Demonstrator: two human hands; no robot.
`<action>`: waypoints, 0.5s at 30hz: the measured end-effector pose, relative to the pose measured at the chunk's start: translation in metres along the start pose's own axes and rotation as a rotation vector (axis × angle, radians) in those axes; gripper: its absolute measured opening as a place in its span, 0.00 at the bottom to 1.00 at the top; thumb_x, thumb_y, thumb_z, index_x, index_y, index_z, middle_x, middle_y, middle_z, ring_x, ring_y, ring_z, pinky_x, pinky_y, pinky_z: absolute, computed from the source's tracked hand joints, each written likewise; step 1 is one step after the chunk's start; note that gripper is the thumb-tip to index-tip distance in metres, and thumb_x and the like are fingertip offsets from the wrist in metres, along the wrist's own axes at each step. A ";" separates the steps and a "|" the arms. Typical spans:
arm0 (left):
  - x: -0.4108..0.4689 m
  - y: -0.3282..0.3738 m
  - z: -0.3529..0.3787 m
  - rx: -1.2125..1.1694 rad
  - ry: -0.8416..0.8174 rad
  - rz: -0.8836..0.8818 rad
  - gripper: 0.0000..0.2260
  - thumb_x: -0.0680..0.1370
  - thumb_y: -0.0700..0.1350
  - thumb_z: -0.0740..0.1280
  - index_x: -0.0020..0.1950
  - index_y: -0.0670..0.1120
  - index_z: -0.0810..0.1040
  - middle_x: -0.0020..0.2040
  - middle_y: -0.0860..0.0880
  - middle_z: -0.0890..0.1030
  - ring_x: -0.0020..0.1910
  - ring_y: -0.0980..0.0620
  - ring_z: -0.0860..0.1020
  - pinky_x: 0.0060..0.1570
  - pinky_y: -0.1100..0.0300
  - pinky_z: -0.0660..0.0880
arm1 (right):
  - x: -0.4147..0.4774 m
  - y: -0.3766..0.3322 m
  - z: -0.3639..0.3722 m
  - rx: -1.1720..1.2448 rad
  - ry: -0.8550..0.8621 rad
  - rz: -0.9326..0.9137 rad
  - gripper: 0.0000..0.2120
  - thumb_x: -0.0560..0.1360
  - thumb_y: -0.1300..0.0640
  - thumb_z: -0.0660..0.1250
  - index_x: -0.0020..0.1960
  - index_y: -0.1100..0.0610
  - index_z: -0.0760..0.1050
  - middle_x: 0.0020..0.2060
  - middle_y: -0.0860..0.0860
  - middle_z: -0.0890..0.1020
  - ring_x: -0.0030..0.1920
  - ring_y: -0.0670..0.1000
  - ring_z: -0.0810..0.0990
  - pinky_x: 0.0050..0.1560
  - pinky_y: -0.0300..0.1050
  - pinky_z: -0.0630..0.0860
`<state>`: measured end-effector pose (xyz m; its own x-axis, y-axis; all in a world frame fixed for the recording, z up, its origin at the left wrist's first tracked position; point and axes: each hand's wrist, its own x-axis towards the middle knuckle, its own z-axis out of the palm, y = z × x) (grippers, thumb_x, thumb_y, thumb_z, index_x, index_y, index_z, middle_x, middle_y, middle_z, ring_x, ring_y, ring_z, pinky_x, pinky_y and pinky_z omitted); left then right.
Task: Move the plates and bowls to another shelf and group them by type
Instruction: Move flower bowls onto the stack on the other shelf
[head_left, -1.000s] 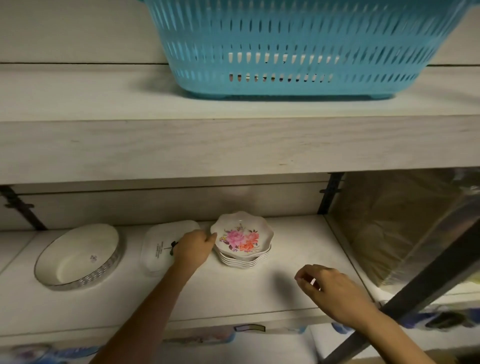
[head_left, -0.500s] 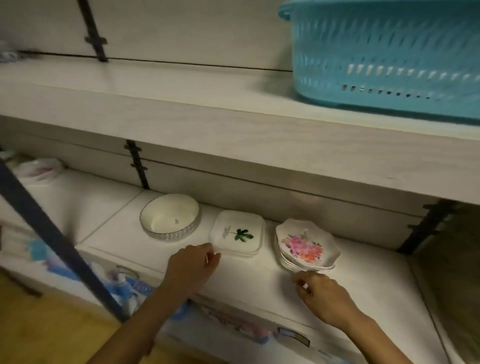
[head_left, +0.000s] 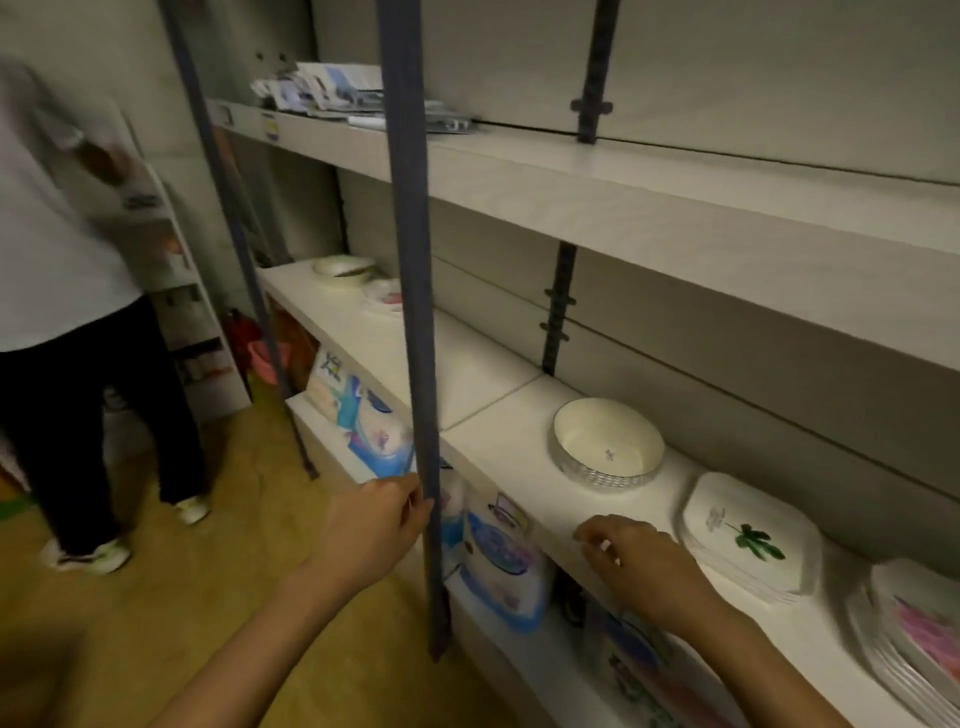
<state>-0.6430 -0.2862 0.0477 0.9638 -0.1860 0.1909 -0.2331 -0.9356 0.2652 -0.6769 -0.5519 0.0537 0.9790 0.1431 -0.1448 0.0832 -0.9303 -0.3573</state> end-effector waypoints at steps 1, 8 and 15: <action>-0.001 -0.020 -0.005 0.020 0.012 -0.014 0.12 0.78 0.56 0.56 0.48 0.50 0.74 0.43 0.52 0.80 0.39 0.54 0.77 0.39 0.60 0.78 | 0.012 -0.017 0.004 0.002 -0.003 -0.016 0.14 0.79 0.49 0.54 0.60 0.47 0.74 0.59 0.47 0.78 0.55 0.50 0.78 0.54 0.44 0.74; 0.023 -0.162 -0.038 0.104 0.011 -0.039 0.11 0.78 0.54 0.56 0.47 0.50 0.74 0.44 0.52 0.81 0.35 0.56 0.73 0.26 0.69 0.58 | 0.100 -0.132 0.035 0.014 0.028 -0.070 0.11 0.79 0.51 0.55 0.55 0.50 0.75 0.53 0.49 0.80 0.49 0.51 0.78 0.49 0.46 0.77; 0.082 -0.255 -0.061 0.047 -0.029 -0.026 0.10 0.78 0.53 0.57 0.48 0.49 0.74 0.44 0.51 0.81 0.39 0.55 0.77 0.34 0.64 0.72 | 0.162 -0.216 0.040 0.049 0.053 -0.052 0.12 0.79 0.49 0.56 0.58 0.48 0.75 0.56 0.48 0.79 0.53 0.50 0.78 0.52 0.46 0.76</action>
<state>-0.5123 -0.0447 0.0531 0.9730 -0.1694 0.1566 -0.2022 -0.9532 0.2249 -0.5433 -0.3145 0.0704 0.9822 0.1717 -0.0766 0.1262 -0.9041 -0.4084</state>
